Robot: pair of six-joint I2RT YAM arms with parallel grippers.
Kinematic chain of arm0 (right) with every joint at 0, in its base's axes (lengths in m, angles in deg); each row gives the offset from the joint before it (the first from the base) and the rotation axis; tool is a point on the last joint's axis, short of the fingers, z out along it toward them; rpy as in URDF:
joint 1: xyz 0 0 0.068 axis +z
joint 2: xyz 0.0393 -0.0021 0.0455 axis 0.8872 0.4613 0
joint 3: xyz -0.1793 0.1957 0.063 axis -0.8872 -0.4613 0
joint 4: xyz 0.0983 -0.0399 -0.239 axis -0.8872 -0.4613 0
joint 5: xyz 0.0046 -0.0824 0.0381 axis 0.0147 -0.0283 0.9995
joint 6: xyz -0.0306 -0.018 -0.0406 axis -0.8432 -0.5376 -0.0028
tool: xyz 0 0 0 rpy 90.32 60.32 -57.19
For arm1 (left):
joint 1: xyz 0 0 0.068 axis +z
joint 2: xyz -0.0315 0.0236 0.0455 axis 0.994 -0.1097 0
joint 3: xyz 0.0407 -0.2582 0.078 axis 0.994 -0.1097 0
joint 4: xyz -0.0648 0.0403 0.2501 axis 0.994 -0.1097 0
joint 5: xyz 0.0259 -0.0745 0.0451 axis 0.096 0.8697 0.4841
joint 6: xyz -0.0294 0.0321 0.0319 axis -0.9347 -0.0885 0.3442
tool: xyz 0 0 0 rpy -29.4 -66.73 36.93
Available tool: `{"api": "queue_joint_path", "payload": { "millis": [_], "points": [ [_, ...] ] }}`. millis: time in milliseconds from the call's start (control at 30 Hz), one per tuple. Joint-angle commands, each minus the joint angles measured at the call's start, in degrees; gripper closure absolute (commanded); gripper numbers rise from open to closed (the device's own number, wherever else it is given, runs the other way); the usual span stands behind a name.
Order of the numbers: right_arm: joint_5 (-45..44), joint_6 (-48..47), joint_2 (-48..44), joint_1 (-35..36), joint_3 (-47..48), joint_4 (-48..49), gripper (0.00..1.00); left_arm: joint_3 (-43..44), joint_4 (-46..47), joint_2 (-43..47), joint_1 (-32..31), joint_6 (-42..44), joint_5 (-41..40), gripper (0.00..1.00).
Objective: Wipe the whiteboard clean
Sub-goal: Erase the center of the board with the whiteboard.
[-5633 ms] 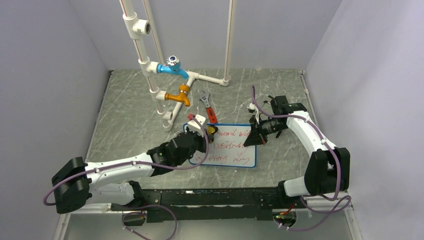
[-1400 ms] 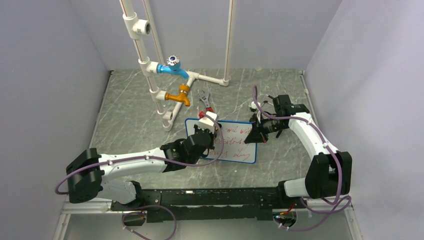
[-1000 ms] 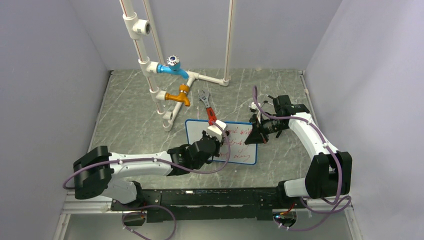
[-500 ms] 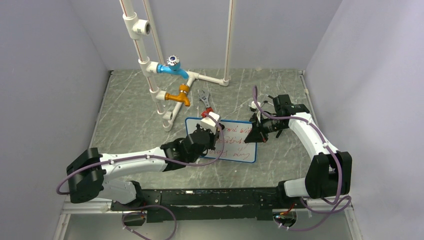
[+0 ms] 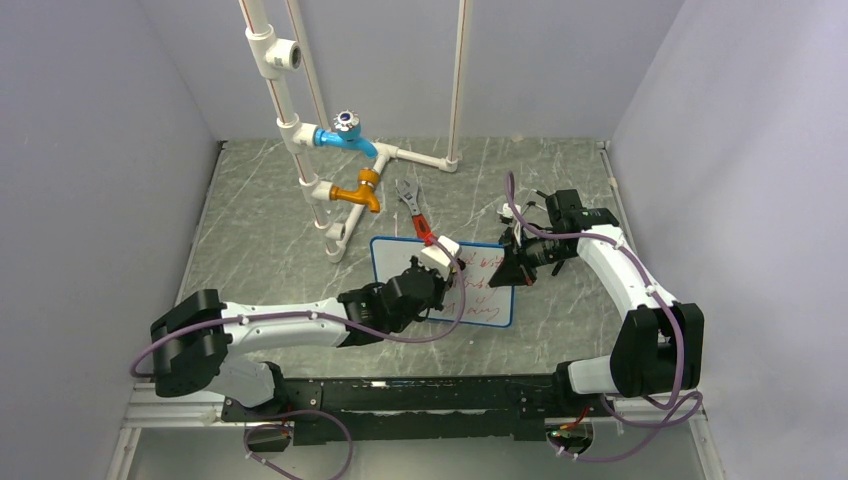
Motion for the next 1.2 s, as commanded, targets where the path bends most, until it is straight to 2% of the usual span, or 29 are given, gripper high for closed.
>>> {"api": "queue_joint_path", "payload": {
  "millis": [0, 133, 233, 300, 433, 633, 733, 833, 1033, 1167],
  "points": [
    [-0.2, -2.6, -1.0, 1.1, -0.4, -3.9, 1.0, 1.8, -3.9, 2.5, 3.6, -2.1, -8.1, 1.0],
    [-0.2, -2.7, -1.0, 1.1, -0.3, -4.1, 1.0, -1.4, -2.6, 5.4, 5.2, -3.0, -6.3, 1.0],
    [-0.2, -2.6, -1.0, 1.1, -0.4, -4.0, 1.0, -2.4, -0.3, 5.7, 5.1, -1.6, -1.1, 1.0],
    [-0.2, -2.6, -1.0, 1.1, -0.4, -4.0, 1.0, -3.1, 2.7, 5.4, 4.2, -0.2, 2.8, 1.0],
    [-0.3, -2.5, -1.0, 1.0, -0.4, -3.9, 1.0, -2.5, 5.4, 3.2, 1.0, 1.9, 4.7, 1.0],
    [-0.3, -2.5, -0.9, 1.1, -0.4, -3.9, 1.0, 0.0, 4.4, 0.4, -0.3, 1.9, 0.6, 1.0],
    [-0.3, -2.5, -0.9, 1.1, -0.4, -3.9, 1.0, 1.0, 1.3, 0.9, 0.1, 1.7, -5.1, 1.0],
    [-0.3, -2.5, -0.9, 1.1, -0.4, -3.9, 1.0, 1.4, -3.3, 2.2, 2.4, -0.1, -6.8, 1.0],
    [-0.2, -2.5, -0.9, 1.0, -0.4, -3.8, 1.0, -1.5, -1.9, 5.6, 5.5, -0.1, -1.9, 1.0],
    [-0.3, -2.4, -0.9, 1.1, -0.4, -3.8, 1.0, -1.7, 1.4, 5.2, 5.2, 3.0, 8.6, 1.0]
  ]
}}
